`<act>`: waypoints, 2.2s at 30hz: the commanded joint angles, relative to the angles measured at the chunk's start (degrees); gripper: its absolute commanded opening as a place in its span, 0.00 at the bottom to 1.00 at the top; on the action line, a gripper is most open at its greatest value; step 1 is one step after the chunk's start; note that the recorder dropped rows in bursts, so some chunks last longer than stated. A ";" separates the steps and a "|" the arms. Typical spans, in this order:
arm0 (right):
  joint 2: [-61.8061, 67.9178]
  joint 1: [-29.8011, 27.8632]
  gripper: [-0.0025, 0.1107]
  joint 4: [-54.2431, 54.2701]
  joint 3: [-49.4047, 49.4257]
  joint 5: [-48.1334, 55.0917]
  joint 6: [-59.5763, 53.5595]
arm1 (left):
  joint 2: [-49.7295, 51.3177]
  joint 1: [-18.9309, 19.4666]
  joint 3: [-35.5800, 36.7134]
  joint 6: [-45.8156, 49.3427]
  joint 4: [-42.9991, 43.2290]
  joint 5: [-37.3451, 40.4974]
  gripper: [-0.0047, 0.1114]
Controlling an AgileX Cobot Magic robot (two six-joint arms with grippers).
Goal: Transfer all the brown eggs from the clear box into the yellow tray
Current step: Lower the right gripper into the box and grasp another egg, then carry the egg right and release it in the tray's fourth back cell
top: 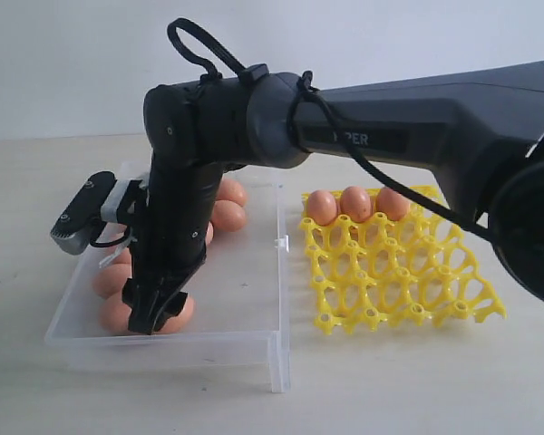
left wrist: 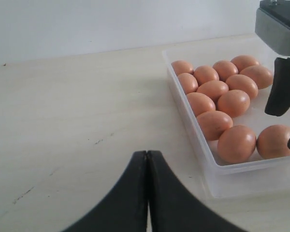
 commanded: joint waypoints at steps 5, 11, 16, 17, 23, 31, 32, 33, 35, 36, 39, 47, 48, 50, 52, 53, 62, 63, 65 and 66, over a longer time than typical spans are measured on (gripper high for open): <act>0.51 0.37 0.57 -0.51 -0.48 -4.71 -4.44 | -0.32 -0.25 -0.23 0.02 -0.16 -0.56 0.04; 2.35 0.37 0.57 -0.41 -0.48 -2.77 -4.44 | -0.32 -0.25 -0.23 0.02 -0.16 -0.56 0.04; 3.68 0.37 0.57 -0.03 -0.48 -2.77 -4.86 | -0.32 -0.25 -0.23 0.02 -0.16 -0.56 0.04; 3.92 0.37 0.57 0.20 -0.48 -2.77 -4.86 | -0.32 -0.25 -0.23 0.02 -0.16 -0.56 0.04; 5.49 0.37 0.22 1.42 -0.48 -2.66 -4.86 | -0.32 -0.25 -0.23 0.02 -0.16 -0.56 0.04; 0.07 -0.83 0.02 1.86 -0.11 -9.92 -1.30 | -0.32 -0.25 -0.23 0.02 -0.16 -0.56 0.04; -1.96 -1.14 0.02 1.93 1.53 -13.00 0.23 | -0.32 -0.25 -0.23 0.02 -0.16 -0.56 0.04; -3.83 -1.49 0.02 2.31 3.53 -16.19 1.06 | -0.32 -0.25 -0.23 0.02 -0.16 -0.56 0.04; -9.93 -2.53 0.02 2.98 12.33 -27.74 2.94 | -0.32 -0.25 -0.23 0.02 -0.16 -0.56 0.04; -12.25 -2.93 0.02 2.98 16.35 -32.01 3.33 | -0.32 -0.25 -0.23 0.02 -0.16 -0.56 0.04; -23.51 -7.14 0.02 10.11 37.55 -53.27 3.32 | -0.32 -0.25 -0.23 0.02 -0.16 -0.56 0.04; -30.35 -29.06 0.02 7.16 55.59 -68.96 24.96 | -0.32 -0.25 -0.23 0.02 -0.16 -0.56 0.04; -30.24 -30.39 0.02 6.18 55.59 -69.48 26.54 | -0.32 -0.25 -0.23 0.02 -0.16 -0.56 0.04; -30.24 -33.36 0.02 4.29 55.59 -70.43 28.87 | -0.32 -0.25 -0.23 0.02 -0.16 -0.56 0.04; -30.14 -35.66 0.02 3.73 55.59 -71.61 28.87 | -0.32 -0.25 -0.23 0.02 -0.16 -0.56 0.04; -29.85 -36.74 0.02 3.38 55.59 -72.14 28.87 | -0.32 -0.25 -0.23 0.02 -0.16 -0.56 0.04; -21.83 -39.79 0.02 -2.17 50.30 -68.18 33.65 | -0.32 -0.25 -0.23 0.02 -0.16 -0.56 0.04; -20.91 -39.79 0.02 -2.43 49.44 -67.65 33.65 | -0.32 -0.25 -0.23 0.02 -0.16 -0.56 0.04; -19.59 -39.79 0.02 -3.26 48.12 -67.09 33.65 | -0.32 -0.25 -0.23 0.02 -0.16 -0.56 0.04; -18.84 -39.79 0.02 -3.21 47.62 -66.95 33.65 | -0.32 -0.25 -0.23 0.02 -0.16 -0.56 0.04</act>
